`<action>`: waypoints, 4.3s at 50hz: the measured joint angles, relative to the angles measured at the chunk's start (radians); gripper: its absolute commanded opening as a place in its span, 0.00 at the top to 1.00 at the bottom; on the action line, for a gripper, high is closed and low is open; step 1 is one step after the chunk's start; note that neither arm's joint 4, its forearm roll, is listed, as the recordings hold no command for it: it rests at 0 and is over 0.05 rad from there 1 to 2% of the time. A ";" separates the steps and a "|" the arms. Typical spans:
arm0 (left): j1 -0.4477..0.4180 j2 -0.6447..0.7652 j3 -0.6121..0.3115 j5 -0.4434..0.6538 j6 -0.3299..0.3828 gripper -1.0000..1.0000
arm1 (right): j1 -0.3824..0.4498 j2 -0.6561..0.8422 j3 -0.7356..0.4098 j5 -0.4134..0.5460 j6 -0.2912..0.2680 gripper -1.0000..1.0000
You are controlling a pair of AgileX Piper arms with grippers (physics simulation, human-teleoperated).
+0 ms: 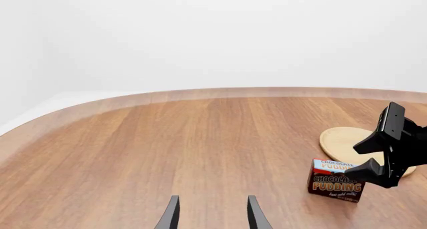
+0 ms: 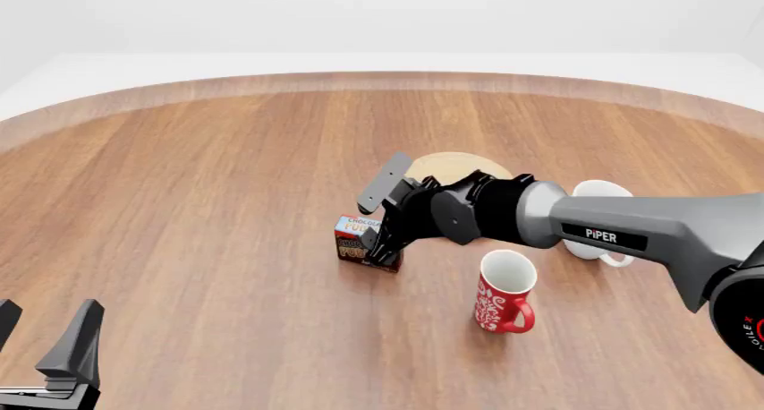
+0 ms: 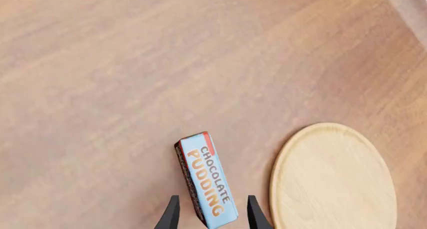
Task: Put the chocolate pudding to the left of the plate.
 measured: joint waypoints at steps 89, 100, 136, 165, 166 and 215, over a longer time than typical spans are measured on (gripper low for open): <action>0.000 0.000 0.000 0.000 0.000 0.00 | 0.011 0.093 -0.005 -0.088 0.042 1.00; 0.000 0.000 0.000 0.000 0.000 0.00 | 0.029 0.041 0.036 -0.100 0.038 1.00; 0.000 0.000 0.000 0.000 0.000 0.00 | -0.025 -0.099 -0.111 0.072 -0.026 1.00; 0.000 0.000 0.000 0.000 0.000 0.00 | -0.067 0.187 -0.545 0.237 -0.077 1.00; 0.000 0.000 0.000 0.000 0.000 0.00 | -0.069 0.199 -0.563 0.244 -0.078 1.00; 0.000 0.000 0.000 0.000 0.000 0.00 | -0.102 0.562 -1.042 0.464 -0.099 1.00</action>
